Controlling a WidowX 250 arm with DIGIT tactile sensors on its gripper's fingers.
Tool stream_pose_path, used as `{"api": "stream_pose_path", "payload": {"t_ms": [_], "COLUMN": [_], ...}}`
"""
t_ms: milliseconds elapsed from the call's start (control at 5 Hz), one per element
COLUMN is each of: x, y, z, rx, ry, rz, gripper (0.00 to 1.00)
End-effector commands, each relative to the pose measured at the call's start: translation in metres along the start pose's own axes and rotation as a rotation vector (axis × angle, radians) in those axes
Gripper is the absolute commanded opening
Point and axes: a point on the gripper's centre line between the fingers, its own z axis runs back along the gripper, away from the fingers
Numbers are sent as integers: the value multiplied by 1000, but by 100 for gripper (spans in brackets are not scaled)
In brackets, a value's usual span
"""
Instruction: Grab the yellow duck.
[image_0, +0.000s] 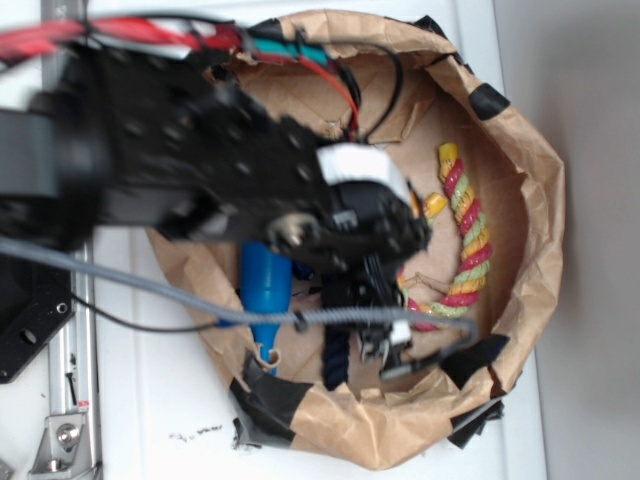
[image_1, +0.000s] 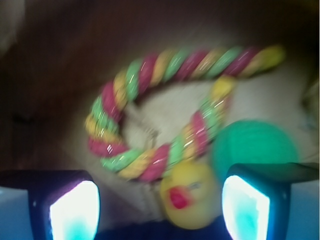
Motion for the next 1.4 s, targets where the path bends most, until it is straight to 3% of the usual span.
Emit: {"api": "stream_pose_path", "payload": {"t_ms": [0, 400, 600, 800, 1000, 1200], "x": [-16, 4, 13, 12, 15, 30], "y": [-19, 23, 37, 34, 25, 16], "z": [-13, -24, -20, -17, 1, 44], "rx": [22, 122, 143, 140, 139, 121], "ry": [39, 45, 51, 64, 37, -27], "rz": [-94, -109, -111, -136, -162, -160], "gripper": [100, 100, 0, 0, 0, 0]}}
